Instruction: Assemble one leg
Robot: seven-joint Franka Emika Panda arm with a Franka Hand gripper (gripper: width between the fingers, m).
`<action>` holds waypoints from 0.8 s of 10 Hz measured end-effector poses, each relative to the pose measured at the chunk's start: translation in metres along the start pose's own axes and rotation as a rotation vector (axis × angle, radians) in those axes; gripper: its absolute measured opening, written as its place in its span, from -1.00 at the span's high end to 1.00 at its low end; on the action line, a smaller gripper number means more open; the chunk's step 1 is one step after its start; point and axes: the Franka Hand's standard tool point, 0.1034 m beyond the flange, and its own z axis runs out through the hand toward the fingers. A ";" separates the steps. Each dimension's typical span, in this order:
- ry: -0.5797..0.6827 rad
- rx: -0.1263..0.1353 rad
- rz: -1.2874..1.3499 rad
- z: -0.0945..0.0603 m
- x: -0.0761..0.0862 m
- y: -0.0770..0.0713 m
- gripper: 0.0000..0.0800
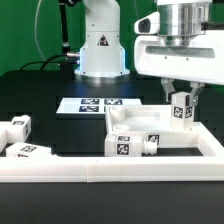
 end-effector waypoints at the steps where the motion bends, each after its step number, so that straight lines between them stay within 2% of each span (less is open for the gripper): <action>1: 0.000 0.000 -0.035 0.000 0.000 0.000 0.27; 2: -0.001 -0.001 -0.063 0.000 -0.001 0.000 0.27; 4: 0.002 -0.001 -0.177 -0.003 -0.006 -0.004 -0.51; 5: 0.006 -0.001 -0.279 -0.003 -0.006 -0.004 -0.59; 8: 0.005 -0.003 -0.487 -0.002 -0.005 -0.003 -0.62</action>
Offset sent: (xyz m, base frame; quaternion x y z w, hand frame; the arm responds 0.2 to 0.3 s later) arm -0.0069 0.0060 0.0099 -0.0310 0.0131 -0.1527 0.9877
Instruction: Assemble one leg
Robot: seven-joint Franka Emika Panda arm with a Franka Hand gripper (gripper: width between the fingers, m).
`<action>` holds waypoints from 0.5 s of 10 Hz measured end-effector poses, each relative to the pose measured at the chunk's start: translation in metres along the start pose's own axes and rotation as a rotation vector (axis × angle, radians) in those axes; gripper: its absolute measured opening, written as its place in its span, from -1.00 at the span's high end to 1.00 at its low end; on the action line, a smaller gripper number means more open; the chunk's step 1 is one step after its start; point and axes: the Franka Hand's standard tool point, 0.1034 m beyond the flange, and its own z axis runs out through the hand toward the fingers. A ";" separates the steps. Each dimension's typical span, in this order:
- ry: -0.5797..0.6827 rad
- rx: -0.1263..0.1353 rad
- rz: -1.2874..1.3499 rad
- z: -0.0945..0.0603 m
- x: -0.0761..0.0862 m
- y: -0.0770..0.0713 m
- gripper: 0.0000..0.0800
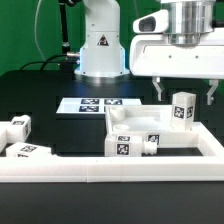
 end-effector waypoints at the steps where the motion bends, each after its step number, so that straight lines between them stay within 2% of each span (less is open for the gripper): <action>1: 0.003 -0.007 -0.120 0.000 0.000 0.000 -0.62; 5: 0.009 -0.047 -0.629 0.000 -0.001 -0.001 -0.62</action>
Offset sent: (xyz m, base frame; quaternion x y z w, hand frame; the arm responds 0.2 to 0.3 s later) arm -0.0022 0.0080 -0.0008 0.0013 -0.0268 -0.3114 0.9499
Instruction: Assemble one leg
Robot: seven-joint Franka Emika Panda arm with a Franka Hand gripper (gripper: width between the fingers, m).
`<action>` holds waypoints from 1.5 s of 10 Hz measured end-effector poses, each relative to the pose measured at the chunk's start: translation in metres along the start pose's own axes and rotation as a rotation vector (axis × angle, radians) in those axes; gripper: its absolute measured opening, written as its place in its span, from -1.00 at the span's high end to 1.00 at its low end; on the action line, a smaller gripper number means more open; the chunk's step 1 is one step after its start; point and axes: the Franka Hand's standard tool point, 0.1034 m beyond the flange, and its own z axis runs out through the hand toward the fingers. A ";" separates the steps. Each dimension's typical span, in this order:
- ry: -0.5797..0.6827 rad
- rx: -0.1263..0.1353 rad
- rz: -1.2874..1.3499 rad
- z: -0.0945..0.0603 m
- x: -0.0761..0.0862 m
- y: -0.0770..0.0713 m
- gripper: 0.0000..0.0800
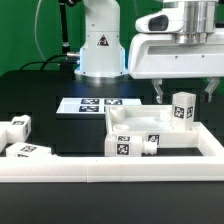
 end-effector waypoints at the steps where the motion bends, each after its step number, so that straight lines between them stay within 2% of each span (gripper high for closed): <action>1: 0.001 -0.002 -0.127 -0.001 0.001 0.000 -0.62; 3: 0.000 -0.006 -0.262 0.000 0.001 0.003 -0.62; 5: 0.000 -0.006 -0.271 0.000 0.001 0.002 -0.62; 7: 0.000 -0.005 -0.251 0.000 0.001 0.002 0.01; 8: 0.000 -0.006 -0.236 0.000 0.001 0.002 0.01; 9: 0.001 -0.006 -0.236 0.000 0.001 0.002 0.29; 11: 0.002 0.000 -0.061 0.000 0.002 0.003 0.29; 15: 0.001 0.030 0.375 0.000 0.002 0.007 0.29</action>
Offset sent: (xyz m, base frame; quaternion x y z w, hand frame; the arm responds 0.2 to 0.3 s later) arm -0.0026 0.0081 -0.0016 0.0087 0.0041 -0.1165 0.9931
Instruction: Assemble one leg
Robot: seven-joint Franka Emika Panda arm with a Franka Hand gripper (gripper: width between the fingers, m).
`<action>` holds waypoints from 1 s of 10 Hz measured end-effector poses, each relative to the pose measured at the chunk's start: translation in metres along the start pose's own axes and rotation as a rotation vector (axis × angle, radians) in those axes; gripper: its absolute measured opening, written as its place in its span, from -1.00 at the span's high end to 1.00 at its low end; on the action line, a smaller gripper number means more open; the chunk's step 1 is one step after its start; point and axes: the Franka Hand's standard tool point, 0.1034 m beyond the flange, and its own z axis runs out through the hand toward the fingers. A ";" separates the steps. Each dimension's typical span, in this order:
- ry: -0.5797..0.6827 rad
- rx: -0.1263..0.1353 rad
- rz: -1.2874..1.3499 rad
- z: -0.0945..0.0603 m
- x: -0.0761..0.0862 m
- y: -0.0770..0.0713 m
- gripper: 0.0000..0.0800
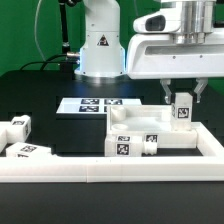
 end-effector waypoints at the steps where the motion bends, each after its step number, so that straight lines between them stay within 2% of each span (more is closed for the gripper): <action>1: -0.002 0.003 0.116 0.000 0.000 0.002 0.29; 3: -0.003 0.004 0.288 0.000 0.002 0.006 0.29; 5: -0.010 -0.007 0.490 0.000 0.001 0.012 0.28; 8: -0.009 -0.010 0.538 0.001 0.001 0.015 0.28; 9: -0.009 -0.010 0.537 0.001 0.001 0.014 -0.29; 10: -0.009 -0.010 0.537 0.001 0.001 0.014 -0.29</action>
Offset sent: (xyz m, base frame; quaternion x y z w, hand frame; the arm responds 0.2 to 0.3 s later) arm -0.0040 0.0097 -0.0014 0.0012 -0.0100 0.2933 0.9560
